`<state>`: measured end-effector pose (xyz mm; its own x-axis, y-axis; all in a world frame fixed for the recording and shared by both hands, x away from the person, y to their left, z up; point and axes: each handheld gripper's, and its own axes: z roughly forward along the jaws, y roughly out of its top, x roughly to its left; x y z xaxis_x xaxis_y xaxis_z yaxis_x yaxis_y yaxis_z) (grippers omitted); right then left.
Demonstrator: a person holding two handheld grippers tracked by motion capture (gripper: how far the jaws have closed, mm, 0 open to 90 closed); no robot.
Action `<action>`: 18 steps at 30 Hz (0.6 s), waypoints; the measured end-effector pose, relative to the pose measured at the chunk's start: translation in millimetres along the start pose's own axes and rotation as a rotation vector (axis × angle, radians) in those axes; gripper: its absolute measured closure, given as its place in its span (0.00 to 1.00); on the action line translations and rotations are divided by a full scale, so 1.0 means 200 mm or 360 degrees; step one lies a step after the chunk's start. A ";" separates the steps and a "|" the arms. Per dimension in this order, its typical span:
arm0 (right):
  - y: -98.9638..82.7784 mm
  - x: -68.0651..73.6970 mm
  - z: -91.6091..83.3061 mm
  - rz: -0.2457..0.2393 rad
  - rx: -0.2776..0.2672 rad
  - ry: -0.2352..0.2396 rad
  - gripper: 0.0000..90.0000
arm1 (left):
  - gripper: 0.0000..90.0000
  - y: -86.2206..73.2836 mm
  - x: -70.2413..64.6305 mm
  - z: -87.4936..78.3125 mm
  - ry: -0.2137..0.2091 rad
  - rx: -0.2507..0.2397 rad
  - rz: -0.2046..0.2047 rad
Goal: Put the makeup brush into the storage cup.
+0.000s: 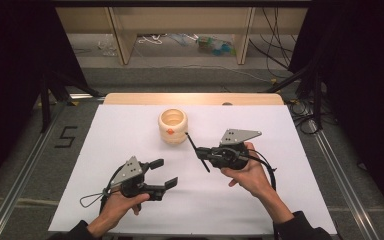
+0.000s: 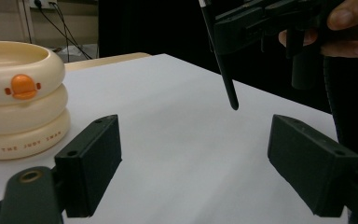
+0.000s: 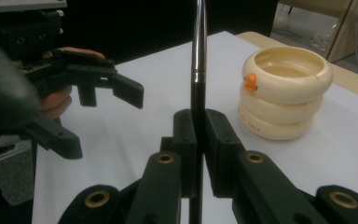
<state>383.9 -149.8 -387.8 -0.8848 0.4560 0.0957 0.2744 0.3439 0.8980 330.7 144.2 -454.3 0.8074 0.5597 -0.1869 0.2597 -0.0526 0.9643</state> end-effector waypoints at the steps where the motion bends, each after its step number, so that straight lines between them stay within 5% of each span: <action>1: 0.00 0.00 0.00 0.0000 0.0000 0.0000 0.93 | 0.19 0.00 -0.01 0.01 0.0012 0.0002 -0.0029; 18: -0.01 0.12 0.07 -0.0001 -0.0060 0.0154 0.93 | 0.24 0.01 -0.08 0.14 -0.0083 -0.0001 -0.0052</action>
<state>367.8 -128.5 -392.2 -0.9178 0.3738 0.1343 0.2609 0.3125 0.9134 334.2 111.9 -454.9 0.8250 0.5172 -0.2278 0.2859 -0.0342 0.9576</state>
